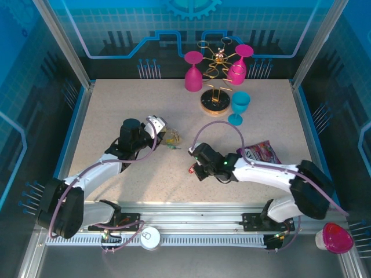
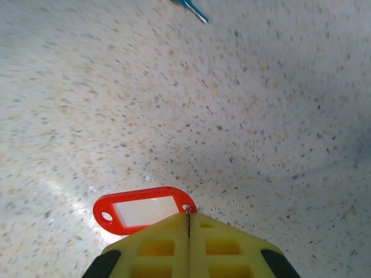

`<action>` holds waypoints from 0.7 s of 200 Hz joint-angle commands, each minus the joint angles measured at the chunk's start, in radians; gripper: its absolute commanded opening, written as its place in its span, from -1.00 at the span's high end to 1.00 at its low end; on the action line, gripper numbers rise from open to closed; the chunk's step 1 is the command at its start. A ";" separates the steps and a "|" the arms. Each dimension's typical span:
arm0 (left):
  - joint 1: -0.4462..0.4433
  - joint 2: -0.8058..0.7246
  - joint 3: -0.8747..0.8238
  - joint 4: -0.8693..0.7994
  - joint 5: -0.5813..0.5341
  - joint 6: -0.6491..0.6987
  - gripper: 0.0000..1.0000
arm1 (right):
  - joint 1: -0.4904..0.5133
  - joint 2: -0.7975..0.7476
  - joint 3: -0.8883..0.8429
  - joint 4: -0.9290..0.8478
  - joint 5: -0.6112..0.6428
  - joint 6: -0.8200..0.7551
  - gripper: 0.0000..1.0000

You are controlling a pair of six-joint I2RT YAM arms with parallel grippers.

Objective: Put the keys on the keyring

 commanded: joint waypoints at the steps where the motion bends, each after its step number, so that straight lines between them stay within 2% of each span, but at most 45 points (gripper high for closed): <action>1: -0.032 -0.066 0.021 -0.055 0.123 0.061 1.00 | -0.066 -0.105 -0.071 0.108 -0.137 -0.169 1.00; 11: -0.055 -0.078 0.029 -0.086 0.163 0.086 1.00 | -0.115 -0.151 -0.104 0.136 -0.240 -0.213 1.00; 22: -0.079 -0.085 0.038 -0.118 0.197 0.108 1.00 | -0.152 -0.198 -0.140 0.152 -0.285 -0.242 1.00; 52: -0.107 -0.066 0.063 -0.127 0.223 0.095 1.00 | -0.216 -0.195 -0.109 0.002 -0.262 -0.192 1.00; 89: -0.117 -0.034 0.078 -0.139 0.286 0.120 1.00 | -0.207 -0.090 -0.050 -0.183 -0.303 -0.023 1.00; 140: -0.132 -0.028 0.042 -0.128 0.358 0.142 1.00 | -0.198 0.025 -0.035 -0.183 -0.288 0.023 1.00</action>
